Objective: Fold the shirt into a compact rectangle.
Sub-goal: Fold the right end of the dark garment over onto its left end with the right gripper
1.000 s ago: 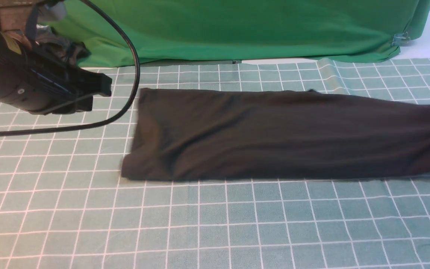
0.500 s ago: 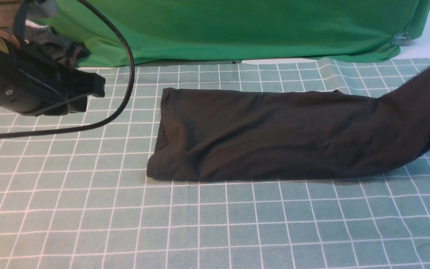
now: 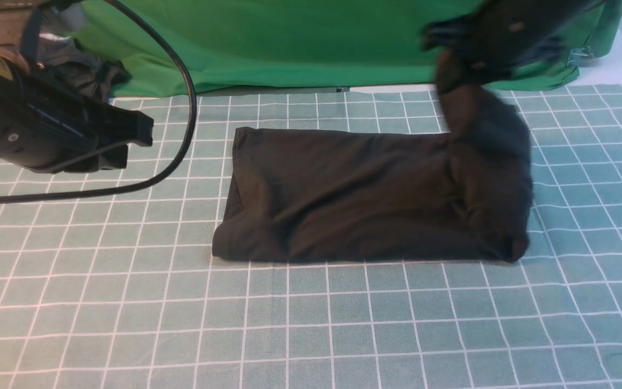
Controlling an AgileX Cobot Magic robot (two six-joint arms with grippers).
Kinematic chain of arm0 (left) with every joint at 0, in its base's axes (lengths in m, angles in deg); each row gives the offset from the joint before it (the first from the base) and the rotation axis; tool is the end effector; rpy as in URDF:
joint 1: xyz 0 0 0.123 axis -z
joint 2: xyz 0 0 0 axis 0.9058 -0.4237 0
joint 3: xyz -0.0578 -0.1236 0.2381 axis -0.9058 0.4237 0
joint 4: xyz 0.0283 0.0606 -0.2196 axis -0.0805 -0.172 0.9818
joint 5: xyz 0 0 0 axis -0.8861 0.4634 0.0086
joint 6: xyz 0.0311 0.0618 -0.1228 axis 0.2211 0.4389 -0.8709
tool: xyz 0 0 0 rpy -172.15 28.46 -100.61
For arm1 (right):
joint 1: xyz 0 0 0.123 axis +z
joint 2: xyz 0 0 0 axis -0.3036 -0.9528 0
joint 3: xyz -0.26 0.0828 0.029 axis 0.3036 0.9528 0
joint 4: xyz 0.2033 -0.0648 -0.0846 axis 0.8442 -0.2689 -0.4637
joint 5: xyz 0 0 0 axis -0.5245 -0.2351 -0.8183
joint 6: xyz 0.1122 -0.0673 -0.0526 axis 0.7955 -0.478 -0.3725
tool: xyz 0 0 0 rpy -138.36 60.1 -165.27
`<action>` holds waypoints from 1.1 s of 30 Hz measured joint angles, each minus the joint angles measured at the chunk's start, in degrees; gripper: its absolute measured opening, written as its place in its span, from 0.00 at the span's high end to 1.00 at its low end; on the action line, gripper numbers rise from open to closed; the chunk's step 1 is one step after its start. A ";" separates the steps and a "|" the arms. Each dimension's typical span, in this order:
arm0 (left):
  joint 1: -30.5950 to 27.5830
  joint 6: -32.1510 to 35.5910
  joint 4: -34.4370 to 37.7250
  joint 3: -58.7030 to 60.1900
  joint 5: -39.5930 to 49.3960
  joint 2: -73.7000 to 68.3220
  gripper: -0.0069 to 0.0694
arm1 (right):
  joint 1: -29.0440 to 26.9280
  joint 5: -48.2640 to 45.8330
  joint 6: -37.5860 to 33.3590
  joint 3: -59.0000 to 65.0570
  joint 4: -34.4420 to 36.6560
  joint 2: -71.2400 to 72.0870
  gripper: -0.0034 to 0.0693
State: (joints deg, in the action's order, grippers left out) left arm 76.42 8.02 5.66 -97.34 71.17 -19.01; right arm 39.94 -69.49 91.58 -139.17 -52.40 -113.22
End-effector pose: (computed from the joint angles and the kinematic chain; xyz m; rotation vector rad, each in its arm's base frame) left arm 0.2547 -0.0578 0.3006 0.0727 2.5113 -0.2006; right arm 0.3941 0.1942 0.2643 -0.1974 2.6129 0.5334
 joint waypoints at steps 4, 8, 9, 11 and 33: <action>0.00 0.41 0.78 0.00 0.04 0.00 0.89 | 4.89 4.42 1.81 0.00 2.70 -3.26 0.85; 0.00 0.49 1.33 0.00 -0.13 0.00 0.89 | 8.66 9.44 2.91 0.00 6.51 -6.01 0.85; 0.00 0.54 1.38 0.00 -0.26 0.00 0.89 | 8.92 10.09 2.91 0.00 7.23 -6.28 0.85; 0.00 0.54 1.40 0.00 -0.37 0.00 0.89 | 10.27 12.28 3.09 0.00 9.40 -7.49 0.84; 0.00 1.51 1.45 0.00 -1.28 0.00 0.89 | 12.53 16.12 -3.68 -2.63 16.34 -12.98 0.23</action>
State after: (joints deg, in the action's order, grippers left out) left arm 76.42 9.53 7.11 -97.34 69.89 -19.01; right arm 52.47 -53.37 87.90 -141.80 -36.06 -126.19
